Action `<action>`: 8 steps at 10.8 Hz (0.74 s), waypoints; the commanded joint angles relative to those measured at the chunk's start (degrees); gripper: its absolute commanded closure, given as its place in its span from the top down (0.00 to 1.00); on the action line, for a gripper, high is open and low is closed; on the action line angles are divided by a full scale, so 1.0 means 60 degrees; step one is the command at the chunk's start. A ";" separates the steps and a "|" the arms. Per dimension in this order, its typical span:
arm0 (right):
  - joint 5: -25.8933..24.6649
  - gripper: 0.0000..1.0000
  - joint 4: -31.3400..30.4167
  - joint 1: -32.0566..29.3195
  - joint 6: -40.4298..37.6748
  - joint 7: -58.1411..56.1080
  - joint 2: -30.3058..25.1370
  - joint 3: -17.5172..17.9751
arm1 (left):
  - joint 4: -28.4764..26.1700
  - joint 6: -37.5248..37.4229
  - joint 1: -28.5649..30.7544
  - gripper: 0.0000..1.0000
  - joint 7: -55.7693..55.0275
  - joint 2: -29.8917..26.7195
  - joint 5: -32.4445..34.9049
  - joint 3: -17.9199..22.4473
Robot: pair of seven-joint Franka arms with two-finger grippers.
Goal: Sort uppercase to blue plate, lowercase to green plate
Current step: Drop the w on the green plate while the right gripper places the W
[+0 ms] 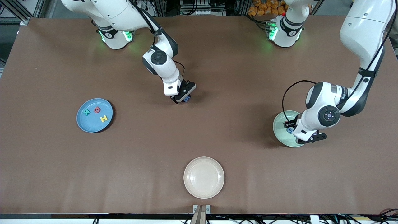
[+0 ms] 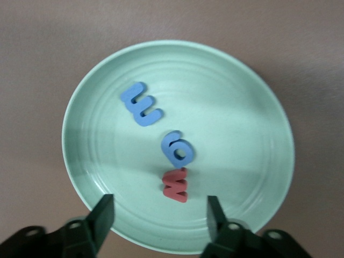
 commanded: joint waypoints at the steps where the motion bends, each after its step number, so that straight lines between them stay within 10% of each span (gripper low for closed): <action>1: -0.0331 0.26 0.0187 -0.0352 -0.1228 -0.0164 -0.0380 -0.0208 | 0.0115 -0.0141 0.0076 1.00 0.0278 -0.0379 -0.0235 -0.0287; 4: -0.0331 0.24 0.0481 -0.0910 -0.2885 -0.1582 -0.1055 -0.0456 | 0.0160 -0.0186 0.0106 1.00 0.0249 -0.0745 -0.0250 -0.0771; 8: -0.0316 0.23 0.0481 -0.1058 -0.4847 -0.4817 -0.1729 -0.2693 | 0.0160 -0.0318 0.0106 1.00 0.0146 -0.0936 -0.0250 -0.2364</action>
